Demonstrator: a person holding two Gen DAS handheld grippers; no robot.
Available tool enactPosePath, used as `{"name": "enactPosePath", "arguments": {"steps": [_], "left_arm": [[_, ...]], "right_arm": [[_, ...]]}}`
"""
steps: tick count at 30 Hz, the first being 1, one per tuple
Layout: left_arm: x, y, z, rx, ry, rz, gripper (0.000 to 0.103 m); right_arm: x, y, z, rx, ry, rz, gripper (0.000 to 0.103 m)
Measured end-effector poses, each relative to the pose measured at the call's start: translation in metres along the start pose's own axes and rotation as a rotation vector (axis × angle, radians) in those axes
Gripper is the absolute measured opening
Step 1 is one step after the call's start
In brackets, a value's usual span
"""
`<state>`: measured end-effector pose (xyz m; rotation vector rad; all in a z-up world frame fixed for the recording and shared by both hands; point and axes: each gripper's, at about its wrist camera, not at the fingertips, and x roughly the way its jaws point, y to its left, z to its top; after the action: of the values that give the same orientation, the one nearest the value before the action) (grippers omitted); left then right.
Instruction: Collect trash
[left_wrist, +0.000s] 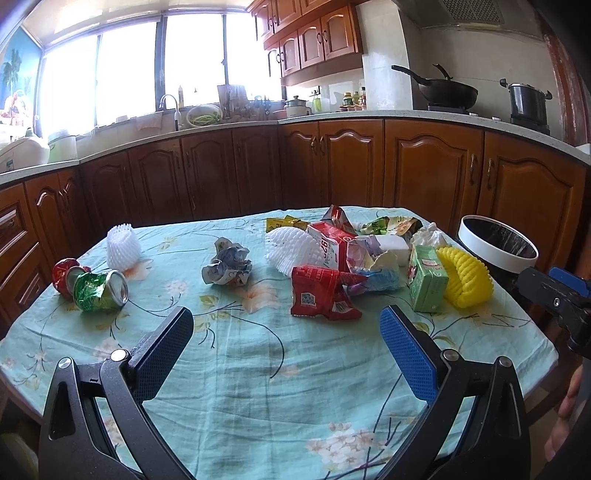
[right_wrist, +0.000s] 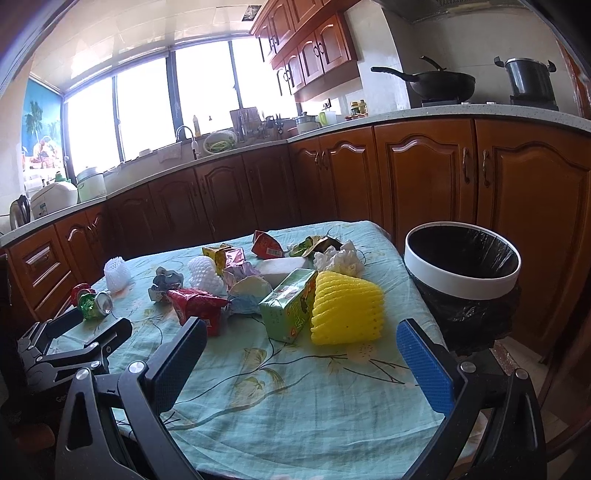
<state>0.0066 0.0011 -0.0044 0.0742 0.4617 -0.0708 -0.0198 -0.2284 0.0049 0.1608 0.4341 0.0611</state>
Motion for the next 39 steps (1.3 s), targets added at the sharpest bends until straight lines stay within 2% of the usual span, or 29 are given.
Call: {"name": "enactPosePath", "arguments": {"steps": [6, 13, 16, 26, 27, 28, 29, 30, 31, 32, 33, 35, 39], "left_arm": [[0.017, -0.002, 0.008, -0.009, 0.062, -0.068, 0.090], [0.056, -0.002, 0.021, -0.020, 0.181, -0.123, 0.082], [0.071, -0.004, 0.029, -0.016, 0.218, -0.143, 0.082], [0.119, -0.012, 0.039, 0.018, 0.295, -0.147, 0.082], [0.123, -0.012, 0.038, 0.013, 0.300, -0.153, 0.082], [0.126, -0.012, 0.037, 0.012, 0.305, -0.155, 0.082], [0.129, -0.013, 0.036, 0.013, 0.310, -0.159, 0.075], [0.132, -0.014, 0.034, 0.016, 0.319, -0.164, 0.067], [0.136, -0.016, 0.032, 0.019, 0.332, -0.173, 0.048], [0.139, -0.017, 0.029, 0.018, 0.349, -0.183, 0.033], [0.141, -0.017, 0.027, 0.011, 0.357, -0.197, 0.032], [0.138, -0.015, 0.026, 0.002, 0.341, -0.196, 0.028], [0.127, -0.010, 0.026, -0.026, 0.328, -0.195, 0.024]], "right_arm": [[0.012, -0.009, 0.005, 0.025, 0.054, 0.045, 0.102], [0.043, -0.036, 0.010, 0.120, 0.167, 0.066, 0.088], [0.055, -0.045, 0.012, 0.150, 0.204, 0.071, 0.082], [0.097, -0.059, 0.019, 0.160, 0.301, 0.056, 0.081], [0.102, -0.060, 0.018, 0.163, 0.313, 0.065, 0.078], [0.106, -0.062, 0.017, 0.167, 0.325, 0.079, 0.066], [0.110, -0.063, 0.015, 0.175, 0.338, 0.089, 0.055], [0.113, -0.066, 0.013, 0.185, 0.348, 0.096, 0.051], [0.115, -0.068, 0.011, 0.195, 0.351, 0.105, 0.042], [0.115, -0.069, 0.010, 0.202, 0.350, 0.107, 0.032], [0.114, -0.071, 0.009, 0.204, 0.344, 0.107, 0.028], [0.110, -0.074, 0.009, 0.212, 0.328, 0.127, 0.014], [0.099, -0.076, 0.010, 0.213, 0.303, 0.138, 0.012]]}}
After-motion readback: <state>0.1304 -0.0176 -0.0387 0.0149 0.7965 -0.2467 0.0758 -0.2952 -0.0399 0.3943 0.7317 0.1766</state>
